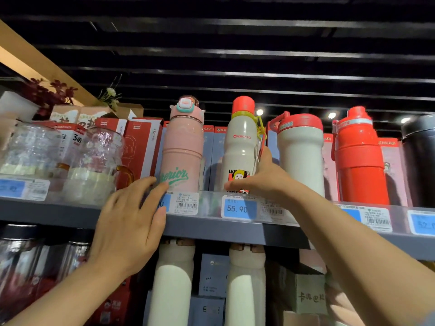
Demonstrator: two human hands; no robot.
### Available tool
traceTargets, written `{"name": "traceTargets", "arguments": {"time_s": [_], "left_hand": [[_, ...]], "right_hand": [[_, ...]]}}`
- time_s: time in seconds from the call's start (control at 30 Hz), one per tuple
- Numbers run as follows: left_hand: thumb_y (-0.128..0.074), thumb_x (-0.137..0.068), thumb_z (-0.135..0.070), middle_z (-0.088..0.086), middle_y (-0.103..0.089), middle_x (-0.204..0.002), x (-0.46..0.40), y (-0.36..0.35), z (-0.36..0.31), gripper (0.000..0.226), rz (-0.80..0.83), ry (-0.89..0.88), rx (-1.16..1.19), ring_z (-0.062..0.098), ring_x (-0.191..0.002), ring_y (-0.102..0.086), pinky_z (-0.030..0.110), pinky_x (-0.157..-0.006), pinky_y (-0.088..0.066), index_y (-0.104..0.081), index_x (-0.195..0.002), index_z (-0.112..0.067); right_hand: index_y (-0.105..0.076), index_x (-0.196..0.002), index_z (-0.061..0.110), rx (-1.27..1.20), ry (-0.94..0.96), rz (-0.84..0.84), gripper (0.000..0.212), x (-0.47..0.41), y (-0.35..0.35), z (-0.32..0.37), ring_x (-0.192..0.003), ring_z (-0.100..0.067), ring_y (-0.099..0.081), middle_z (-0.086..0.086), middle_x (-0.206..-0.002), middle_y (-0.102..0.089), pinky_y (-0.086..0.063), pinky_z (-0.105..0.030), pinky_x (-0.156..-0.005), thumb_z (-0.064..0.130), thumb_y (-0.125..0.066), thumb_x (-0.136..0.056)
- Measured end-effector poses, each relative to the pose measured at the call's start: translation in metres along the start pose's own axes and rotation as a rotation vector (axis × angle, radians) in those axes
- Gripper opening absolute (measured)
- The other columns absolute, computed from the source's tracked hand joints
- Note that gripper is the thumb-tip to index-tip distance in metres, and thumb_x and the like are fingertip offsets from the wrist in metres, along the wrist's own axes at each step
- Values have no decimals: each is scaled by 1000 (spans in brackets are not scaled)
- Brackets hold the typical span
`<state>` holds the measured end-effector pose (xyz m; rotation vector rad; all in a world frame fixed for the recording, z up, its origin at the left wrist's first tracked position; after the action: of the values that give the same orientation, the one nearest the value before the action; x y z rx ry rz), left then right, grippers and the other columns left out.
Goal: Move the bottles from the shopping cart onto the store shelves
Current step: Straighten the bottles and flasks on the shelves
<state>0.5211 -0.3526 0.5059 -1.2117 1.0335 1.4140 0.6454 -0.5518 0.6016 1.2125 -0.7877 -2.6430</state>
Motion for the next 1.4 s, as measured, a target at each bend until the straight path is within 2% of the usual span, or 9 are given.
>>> {"name": "traceTargets", "arguments": {"time_s": [0.13,0.23,0.33,0.53,0.77,0.93,1.13,1.3,1.4], "left_hand": [[-17,-101,-45,13,-45,-140,3,2,-17,60,74,-42,15,27,-130,-39,43,-115,-14,-48,-136,-7],[-17,-100,-49,11,-41,-143,-13,1,-55,59,82,-159,53,27,-131,-38,44,-116,-10,-43,-140,-15],[-26,-99,-47,9,-39,-148,-28,-13,-102,55,64,-258,83,26,-134,-38,49,-112,-19,-47,-140,-17],[-44,-89,-39,14,-63,-117,-31,-27,-132,49,0,-264,78,33,-102,-56,44,-95,-36,-63,-127,-14],[-44,-89,-38,13,-64,-111,-29,-26,-132,49,-46,-260,62,30,-101,-50,43,-94,-36,-65,-125,-13],[-43,-90,-38,14,-64,-111,-28,-25,-132,49,-59,-250,77,30,-101,-49,43,-95,-37,-65,-126,-12],[-41,-92,-39,15,-62,-112,-27,-26,-131,50,-51,-209,103,30,-104,-48,45,-97,-35,-64,-127,-12],[-39,-92,-39,16,-62,-112,-26,-26,-132,51,-40,-172,128,30,-104,-47,45,-97,-35,-64,-126,-12],[-39,-92,-40,15,-61,-111,-27,-25,-131,51,-34,-170,137,31,-103,-48,44,-96,-35,-65,-126,-12]], "right_hand": [[-5,-149,30,165,119,-180,118,26,18,11,-112,-26,-56,-1,-128,-56,-47,-38,-90,58,-81,-62],[-14,-149,29,340,242,-471,105,52,45,14,-121,-28,-43,-4,-135,-47,-41,-42,-96,63,-73,-68],[-15,-149,27,552,120,-585,102,54,73,-5,-120,-30,-40,-8,-134,-41,-40,-43,-93,66,-68,-71],[-5,-146,34,301,-98,-394,111,28,87,-50,-106,-36,-57,-13,-123,-53,-49,-41,-82,66,-72,-64],[-2,-146,34,84,-155,-245,100,19,92,-57,-94,-34,-62,-9,-114,-58,-54,-45,-83,47,-68,-72],[9,-148,32,343,-206,-293,136,21,82,-57,-121,-37,-48,-14,-142,-33,-47,-49,-94,71,-78,-50],[-3,-146,29,213,-160,-256,105,20,90,-59,-92,-32,-62,-8,-111,-59,-54,-46,-82,42,-71,-68],[-6,-149,24,358,-281,-209,136,26,84,-58,-120,-32,-51,-10,-144,-39,-46,-49,-97,74,-75,-44],[-6,-148,22,372,-313,-237,130,26,83,-58,-119,-33,-50,-12,-140,-40,-47,-48,-95,66,-80,-51]]}}
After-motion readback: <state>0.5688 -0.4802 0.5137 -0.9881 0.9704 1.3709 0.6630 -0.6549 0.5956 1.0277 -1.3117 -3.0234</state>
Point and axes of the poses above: each hand's wrist, its own x-axis away from the middle knuckle, its own y-axis out of the back of the hand, z = x × y, the point moved 5 cm from there along -x, towards the middle knuckle
